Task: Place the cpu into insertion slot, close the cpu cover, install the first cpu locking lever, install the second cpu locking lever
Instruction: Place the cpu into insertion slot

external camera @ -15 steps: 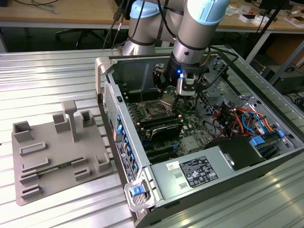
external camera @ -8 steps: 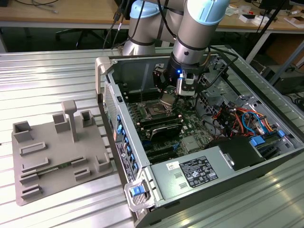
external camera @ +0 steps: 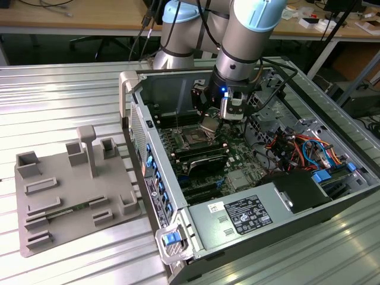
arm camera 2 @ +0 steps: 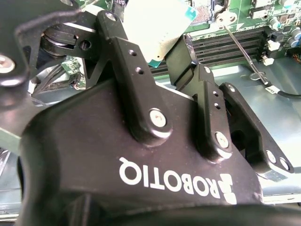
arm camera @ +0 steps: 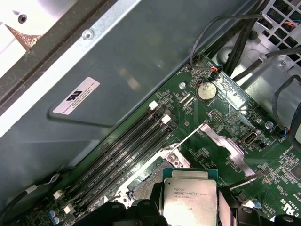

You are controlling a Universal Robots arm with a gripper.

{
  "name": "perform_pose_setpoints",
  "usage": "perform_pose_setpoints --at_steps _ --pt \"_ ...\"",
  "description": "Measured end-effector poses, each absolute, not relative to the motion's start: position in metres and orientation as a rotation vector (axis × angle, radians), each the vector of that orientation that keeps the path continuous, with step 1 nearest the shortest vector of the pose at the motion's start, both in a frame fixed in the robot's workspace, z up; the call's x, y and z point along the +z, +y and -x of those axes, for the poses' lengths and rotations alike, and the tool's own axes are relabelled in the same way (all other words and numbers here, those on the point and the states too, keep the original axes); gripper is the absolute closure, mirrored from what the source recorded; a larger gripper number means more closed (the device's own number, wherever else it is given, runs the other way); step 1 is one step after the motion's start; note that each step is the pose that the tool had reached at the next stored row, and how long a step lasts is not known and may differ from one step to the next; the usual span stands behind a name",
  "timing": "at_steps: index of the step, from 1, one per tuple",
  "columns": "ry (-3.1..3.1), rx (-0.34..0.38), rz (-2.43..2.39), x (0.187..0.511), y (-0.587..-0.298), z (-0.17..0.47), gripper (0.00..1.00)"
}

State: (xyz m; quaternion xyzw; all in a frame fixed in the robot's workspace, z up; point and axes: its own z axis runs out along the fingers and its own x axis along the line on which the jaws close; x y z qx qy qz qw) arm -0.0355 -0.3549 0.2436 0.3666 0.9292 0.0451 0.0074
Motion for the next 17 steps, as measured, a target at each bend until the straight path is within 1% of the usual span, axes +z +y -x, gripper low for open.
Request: perform_pose_setpoints --at_steps 17 --pt "2.900 0.141 -1.160 0.2429 -0.3549 0.0355 0.45"
